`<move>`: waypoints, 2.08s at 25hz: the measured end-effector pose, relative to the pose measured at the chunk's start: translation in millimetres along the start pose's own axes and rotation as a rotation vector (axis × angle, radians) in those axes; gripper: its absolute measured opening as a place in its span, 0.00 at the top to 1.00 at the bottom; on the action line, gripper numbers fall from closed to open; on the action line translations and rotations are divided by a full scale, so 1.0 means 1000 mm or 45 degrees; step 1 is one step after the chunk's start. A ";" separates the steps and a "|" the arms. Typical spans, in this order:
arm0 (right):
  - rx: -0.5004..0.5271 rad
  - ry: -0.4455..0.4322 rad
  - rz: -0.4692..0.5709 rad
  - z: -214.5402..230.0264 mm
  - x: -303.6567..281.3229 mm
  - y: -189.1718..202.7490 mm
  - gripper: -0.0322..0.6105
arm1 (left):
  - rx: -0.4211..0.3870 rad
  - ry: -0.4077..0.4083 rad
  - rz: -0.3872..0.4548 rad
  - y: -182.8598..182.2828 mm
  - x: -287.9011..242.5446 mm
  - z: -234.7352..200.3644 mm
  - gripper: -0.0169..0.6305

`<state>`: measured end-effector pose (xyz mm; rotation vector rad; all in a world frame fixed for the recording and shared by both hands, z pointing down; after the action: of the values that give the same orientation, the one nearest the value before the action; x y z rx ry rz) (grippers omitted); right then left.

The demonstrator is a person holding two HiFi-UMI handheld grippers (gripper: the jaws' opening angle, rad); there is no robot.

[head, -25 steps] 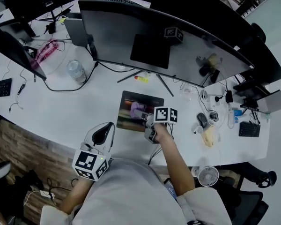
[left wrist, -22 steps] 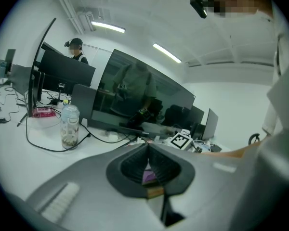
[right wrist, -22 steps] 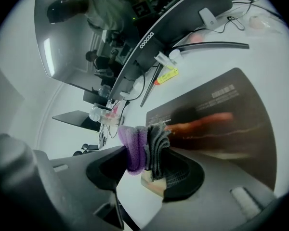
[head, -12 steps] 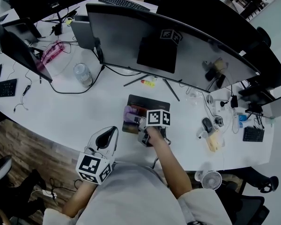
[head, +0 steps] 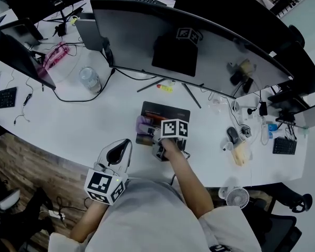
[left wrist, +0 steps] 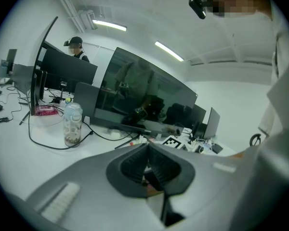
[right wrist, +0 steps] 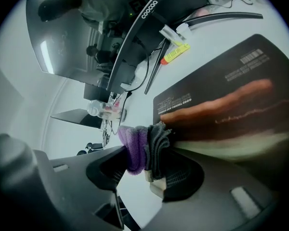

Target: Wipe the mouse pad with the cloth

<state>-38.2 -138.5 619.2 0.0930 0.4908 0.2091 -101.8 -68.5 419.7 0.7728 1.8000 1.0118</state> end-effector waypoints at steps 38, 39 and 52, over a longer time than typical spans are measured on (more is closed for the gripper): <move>-0.014 0.020 -0.002 0.026 0.045 -0.007 0.62 | -0.001 0.023 -0.014 0.003 -0.003 0.007 0.97; -0.014 0.023 -0.001 0.028 0.046 -0.007 0.62 | -0.001 0.023 -0.014 0.003 -0.003 0.006 0.97; -0.026 0.056 0.013 0.047 0.080 -0.009 0.62 | -0.013 0.031 -0.015 0.004 -0.004 0.010 0.97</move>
<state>54.4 -131.9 622.7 0.0714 0.5316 0.2265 -90.6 -66.5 422.4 0.7453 1.8168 1.0259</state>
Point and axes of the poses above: the fingertips, and each gripper's own axes: x backward along the fingers, z to its right, y out of its underside, the point moved 1 cm from there along x, backward along the fingers, and after that the axes turned 6 degrees about -y, right-handed, at the moved point
